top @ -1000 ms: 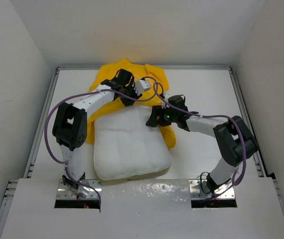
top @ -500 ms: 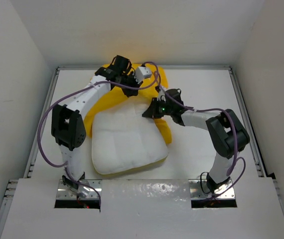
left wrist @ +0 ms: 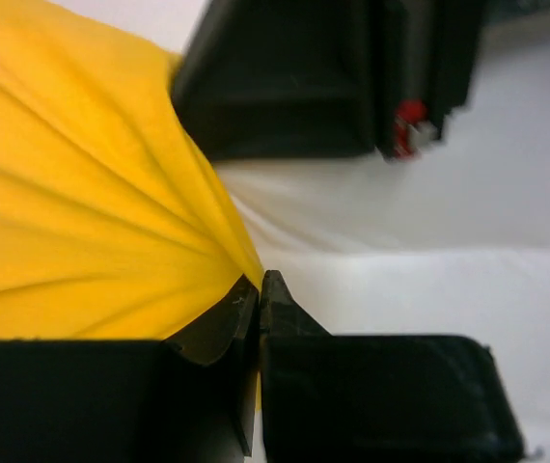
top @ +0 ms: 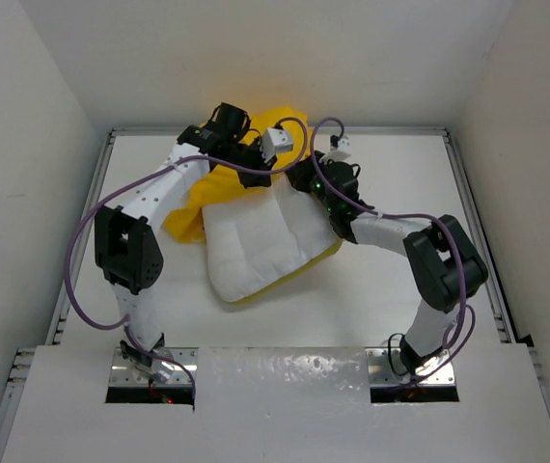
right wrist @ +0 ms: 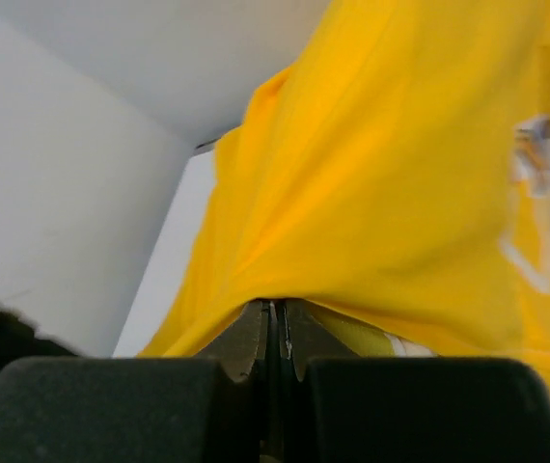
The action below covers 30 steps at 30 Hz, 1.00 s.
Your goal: Put the pillow into the pillowcase
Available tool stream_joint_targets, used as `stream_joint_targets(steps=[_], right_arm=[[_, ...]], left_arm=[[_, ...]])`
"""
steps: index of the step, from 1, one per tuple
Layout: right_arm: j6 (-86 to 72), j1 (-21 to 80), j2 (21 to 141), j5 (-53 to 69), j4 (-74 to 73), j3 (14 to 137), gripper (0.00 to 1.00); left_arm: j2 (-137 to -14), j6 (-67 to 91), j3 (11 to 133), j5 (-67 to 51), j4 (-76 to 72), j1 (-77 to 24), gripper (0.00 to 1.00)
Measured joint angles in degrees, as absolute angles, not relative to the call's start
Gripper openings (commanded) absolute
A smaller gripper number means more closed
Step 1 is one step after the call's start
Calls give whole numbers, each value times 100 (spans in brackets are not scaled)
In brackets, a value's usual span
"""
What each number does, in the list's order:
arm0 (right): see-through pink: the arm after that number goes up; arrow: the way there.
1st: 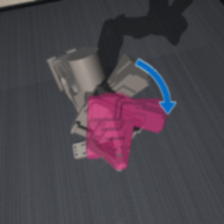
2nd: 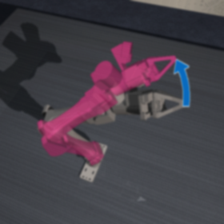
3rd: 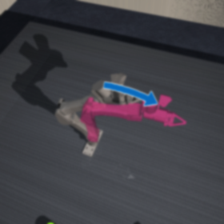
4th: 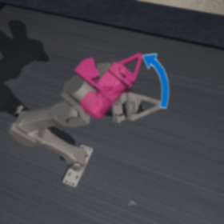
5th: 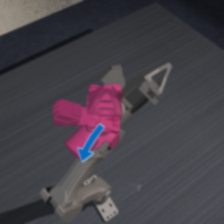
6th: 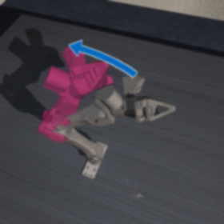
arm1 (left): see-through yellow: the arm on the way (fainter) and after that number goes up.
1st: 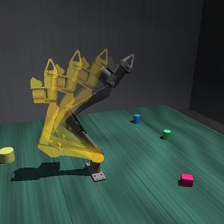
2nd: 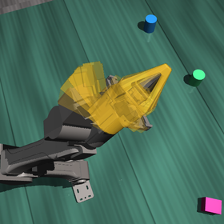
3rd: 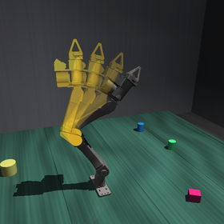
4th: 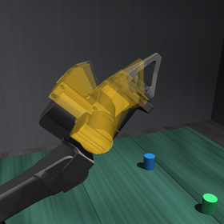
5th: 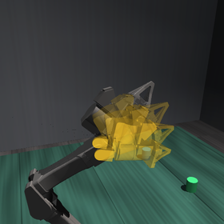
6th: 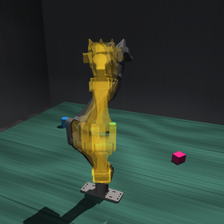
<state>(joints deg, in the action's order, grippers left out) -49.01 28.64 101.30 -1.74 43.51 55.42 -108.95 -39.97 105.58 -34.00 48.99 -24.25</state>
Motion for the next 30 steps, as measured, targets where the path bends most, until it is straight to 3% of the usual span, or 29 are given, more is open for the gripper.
stream_joint_targets(steps=[10,11,13,14,16,17,18,20,22,23,24,25,26,27,28,29,30], right_arm=[[-5627,2871,10307,-1793,3920,4995,0],[-5653,2873,10394,-1745,3944,4998,6],[-5553,2871,10608,-1575,3933,5085,32],[-5468,2842,10742,-1472,3865,5212,57],[-5216,2781,10925,-1210,3699,5457,66],[-5015,2731,10936,-1026,3590,5542,72],[-4821,2711,10879,-913,3546,5544,79],[-4300,2711,10617,-701,3378,5492,91],[-3675,2716,10197,-541,3076,5411,89],[-3328,2724,9953,-401,2845,5417,76],[-2998,2727,9745,-213,2567,5476,22],[-2624,2746,9557,47,2209,5610,11],[-2316,2757,9428,364,1863,5811,9],[-2045,2788,9362,635,1575,6020,15],[-1688,2871,9327,873,1232,6283,40],[-1376,3004,9317,1079,965,6495,59],[-1098,3177,9317,1208,749,6641,74]], left_arm=[[-10591,-4491,9194,-3557,4880,-1820,0],[-10560,-4423,8989,-3395,4720,-1758,16],[-10551,-4228,8722,-2998,4569,-1726,45],[-10554,-4128,8619,-2816,4591,-1723,63],[-10591,-3857,8549,-2480,4663,-1699,74],[-10597,-3750,8549,-2386,4648,-1673,96],[-10578,-3656,8554,-2340,4615,-1634,100],[-10497,-3354,8617,-2329,4606,-1409,100],[-10342,-3151,8766,-2394,4602,-974,100],[-10206,-3087,8868,-2460,4584,-666,100],[-10073,-3070,8945,-2495,4565,-403,98],[-9885,-3105,8997,-2528,4552,-117,92],[-9675,-3148,8991,-2526,4534,174,70],[-9472,-3162,8941,-2506,4512,408,57],[-9236,-3247,8750,-2488,4392,611,47],[-8956,-3334,8418,-2484,4285,762,45],[-8796,-3413,8152,-2491,4287,829,49]])
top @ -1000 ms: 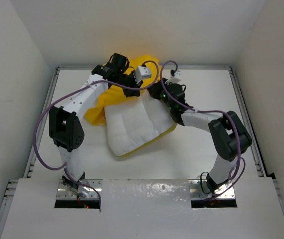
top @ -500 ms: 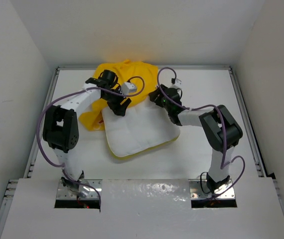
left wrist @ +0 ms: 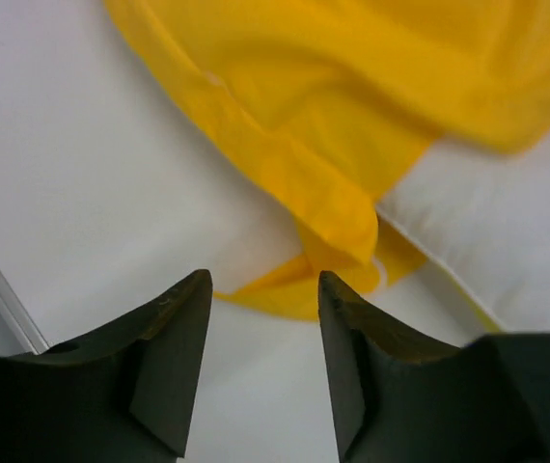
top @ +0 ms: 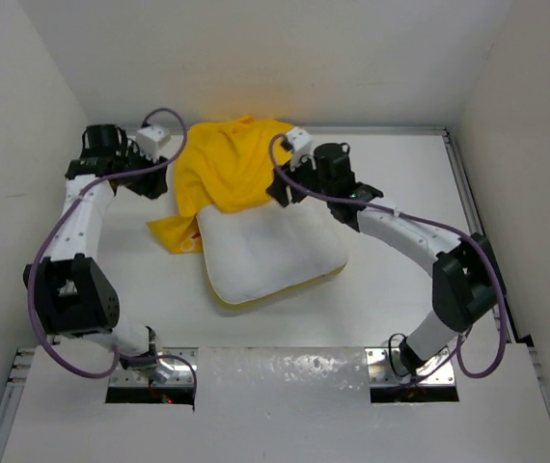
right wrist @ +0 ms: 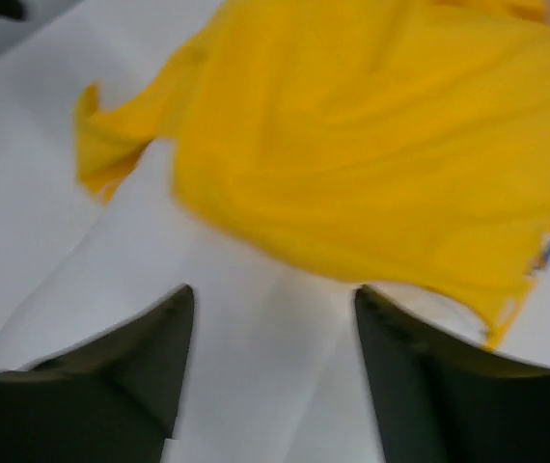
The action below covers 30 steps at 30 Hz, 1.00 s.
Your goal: Put the pillow into the pillowcase
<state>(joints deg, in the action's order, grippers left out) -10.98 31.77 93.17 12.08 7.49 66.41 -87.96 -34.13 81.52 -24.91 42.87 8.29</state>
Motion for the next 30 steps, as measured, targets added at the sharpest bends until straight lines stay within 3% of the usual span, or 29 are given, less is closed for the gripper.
stream_joint_targets(steps=[1,2,5,7,11,13,15,17,20,21,22,30], right_arm=[[-711,3417,9319,1286,475,6779,83],[-408,3677,9336,1372,228,6869,85],[351,4556,9550,1428,-528,7207,99],[659,5096,9900,1402,-974,7614,99],[884,5774,10597,1033,-1308,8121,99],[860,5907,10949,832,-1415,8261,99],[687,5935,11452,521,-1468,8370,99],[548,5907,11834,303,-1446,8390,98],[375,5905,12154,54,-1459,8659,49],[307,5907,12213,-30,-1505,8816,8],[263,5898,12265,-110,-1522,8938,0],[-626,5511,12416,71,-1474,9397,0]], left_arm=[[-8621,-3509,7728,-2512,4230,873,58],[-8547,-3588,7404,-2515,4230,875,77],[-8591,-3680,6368,-2464,3983,871,90],[-8637,-3726,5837,-2377,3802,867,92],[-8833,-3695,5483,-2156,3083,869,91],[-8934,-3647,5395,-2073,2611,869,85],[-8967,-3599,5214,-2001,2145,869,79],[-8984,-3566,5046,-1984,1844,869,61],[-9072,-3511,4871,-1999,1496,847,30],[-9144,-3511,4877,-2014,1446,834,0],[-9223,-3487,4899,-2032,1411,832,0],[-9312,-3621,4974,-2539,1627,829,0]])
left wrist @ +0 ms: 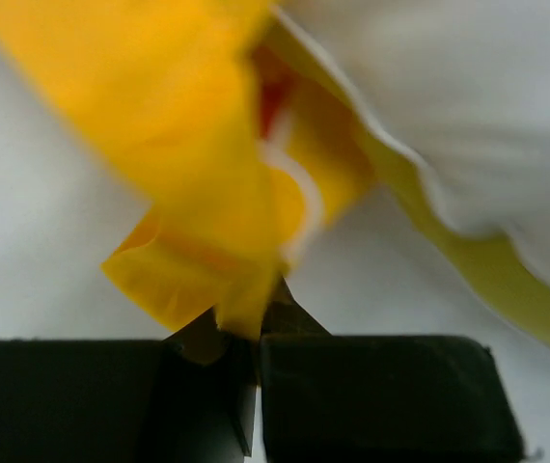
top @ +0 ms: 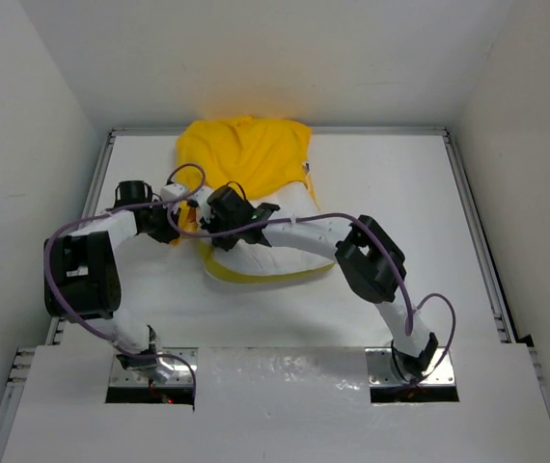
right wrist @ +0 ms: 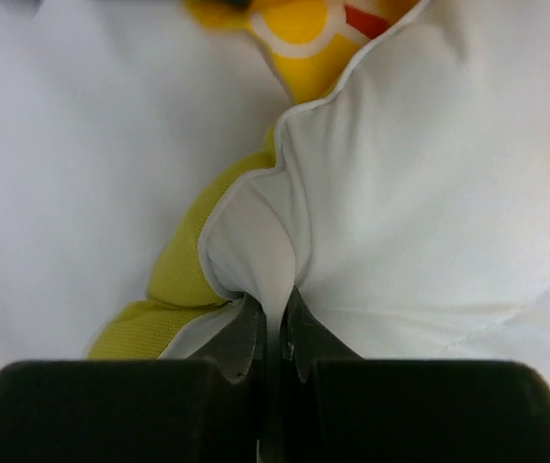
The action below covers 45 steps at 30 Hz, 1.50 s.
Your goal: Put the pillow into the pillowcase
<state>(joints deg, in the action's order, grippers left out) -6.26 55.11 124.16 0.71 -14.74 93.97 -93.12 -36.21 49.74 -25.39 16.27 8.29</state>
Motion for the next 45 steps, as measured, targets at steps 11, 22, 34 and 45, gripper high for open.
stream_joint_targets(steps=[11,22,34,45], right_arm=[[-2099,4648,12912,-362,163,11137,0],[-2176,4672,13681,-537,408,11518,0],[-2383,4482,13574,648,397,11190,82],[-2335,3924,10634,1070,-148,8858,20]], left_arm=[[-8910,-5349,6418,-4246,4399,832,0],[-8886,-6775,7057,-5028,6292,1151,0],[-8895,-6589,6980,-4460,6853,1424,48],[-9373,-6036,9880,-3461,6949,1433,81]])
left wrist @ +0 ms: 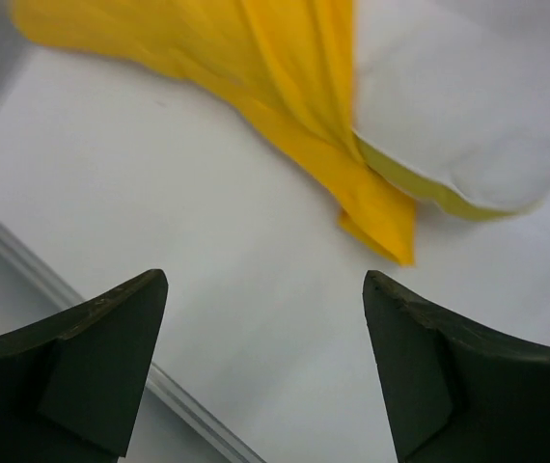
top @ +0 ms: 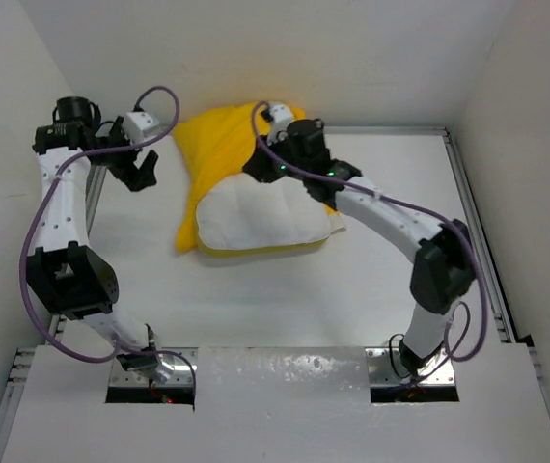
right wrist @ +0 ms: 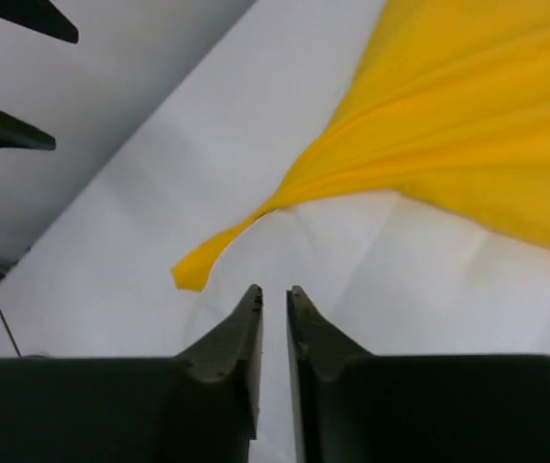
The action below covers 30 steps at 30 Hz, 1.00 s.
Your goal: Put the pillow into the pillowcase
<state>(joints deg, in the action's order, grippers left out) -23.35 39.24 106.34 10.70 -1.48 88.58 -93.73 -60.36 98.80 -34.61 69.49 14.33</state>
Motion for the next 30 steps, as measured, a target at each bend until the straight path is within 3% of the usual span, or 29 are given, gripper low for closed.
stream_joint_targets(steps=[2,3,4,5,7,11,13,15,24,27,28,29,30], right_arm=[[-2390,3597,10127,1096,-180,8619,30],[-2443,3420,9902,1105,-183,8464,30],[-2480,3253,9732,1098,-178,8307,28],[-2565,3004,9572,1094,-174,8097,15],[-2766,2539,9474,1122,-239,7784,11],[-3181,1601,9959,1175,-480,7559,21],[-3312,1214,10377,1118,-558,7546,31],[-3350,969,10781,1061,-628,7548,40],[-3146,958,12285,1146,-849,8075,58],[-3109,996,12263,1260,-565,7909,59],[-3100,1007,12258,1299,-462,7863,49],[-3052,1028,12258,1330,-381,7837,38],[-3020,1048,12278,1354,-351,7808,29]], left_arm=[[-9415,-5739,10265,-3518,6521,1330,79],[-9435,-5568,10353,-3472,6309,1236,79],[-9470,-5339,10401,-3295,6049,1033,79],[-9537,-5120,10414,-3057,5736,698,80],[-9817,-4709,10427,-2547,5135,-158,81],[-10855,-4003,10602,-1831,4066,-1605,82],[-11441,-3726,10820,-1734,3736,-2021,85],[-11985,-3433,11004,-1708,3369,-2248,88],[-13402,-3170,11854,-106,2239,-2547,88],[-13566,-3249,11856,340,1975,-2657,71],[-13603,-3288,11856,429,1896,-2674,49],[-13625,-3286,11856,491,1837,-2694,33],[-13655,-3341,11856,539,1791,-2705,2]])
